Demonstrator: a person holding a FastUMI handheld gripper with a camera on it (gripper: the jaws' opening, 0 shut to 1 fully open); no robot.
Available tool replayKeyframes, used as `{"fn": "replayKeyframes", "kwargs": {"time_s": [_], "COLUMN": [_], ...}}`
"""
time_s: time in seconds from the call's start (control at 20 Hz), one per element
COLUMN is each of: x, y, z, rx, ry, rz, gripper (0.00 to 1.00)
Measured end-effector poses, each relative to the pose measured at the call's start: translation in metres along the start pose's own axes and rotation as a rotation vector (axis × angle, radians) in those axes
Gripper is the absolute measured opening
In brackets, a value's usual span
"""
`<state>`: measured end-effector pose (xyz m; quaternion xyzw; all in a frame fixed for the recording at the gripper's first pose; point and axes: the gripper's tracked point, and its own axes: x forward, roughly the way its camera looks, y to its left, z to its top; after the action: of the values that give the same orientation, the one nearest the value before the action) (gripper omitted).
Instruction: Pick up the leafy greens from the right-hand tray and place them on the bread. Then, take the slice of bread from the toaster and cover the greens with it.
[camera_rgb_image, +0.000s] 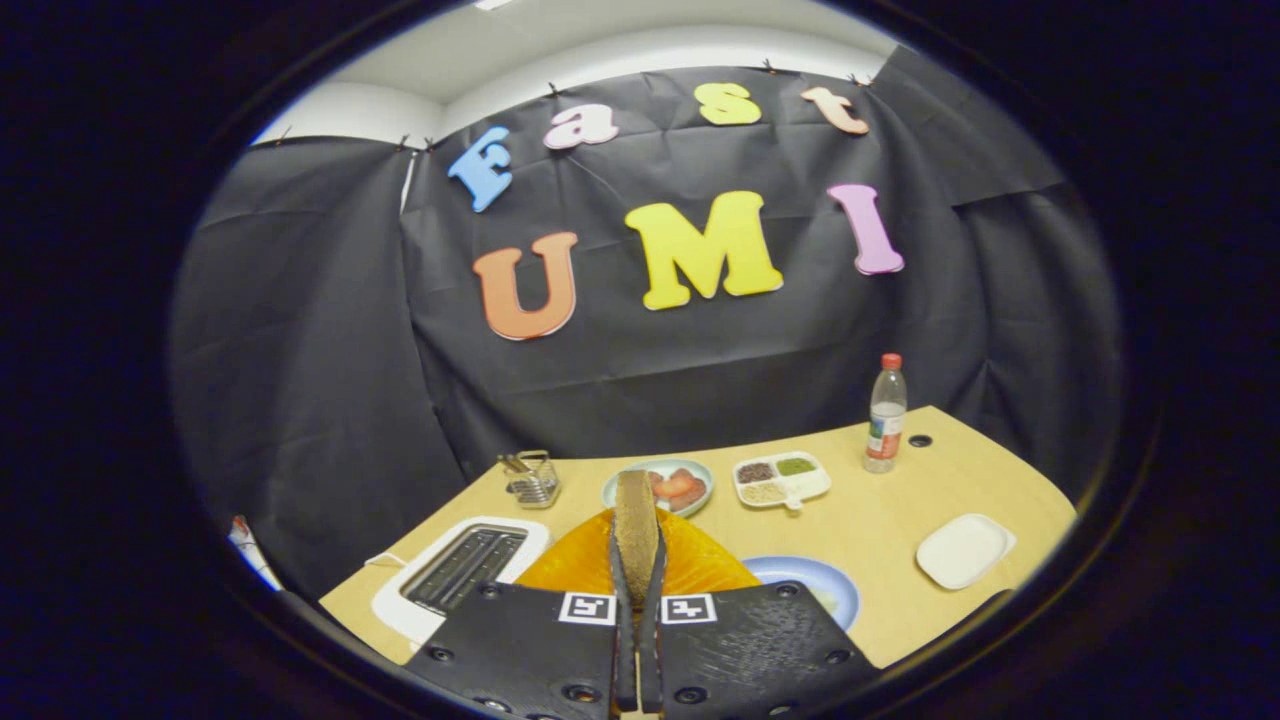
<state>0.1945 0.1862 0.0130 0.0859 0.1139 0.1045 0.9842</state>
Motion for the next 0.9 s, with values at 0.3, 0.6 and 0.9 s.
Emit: {"fn": "replayKeyframes", "kwargs": {"time_s": [0.3,0.6,0.9], "x": [0.030,0.043,0.057], "y": [-0.034,-0.041,-0.056], "z": [-0.044,-0.061,-0.082], "rx": [0.083,0.173,0.246], "ry": [0.078,0.081,0.103], "rz": [-0.055,-0.058,-0.061], "gripper": [0.02,0.02,0.02]}}
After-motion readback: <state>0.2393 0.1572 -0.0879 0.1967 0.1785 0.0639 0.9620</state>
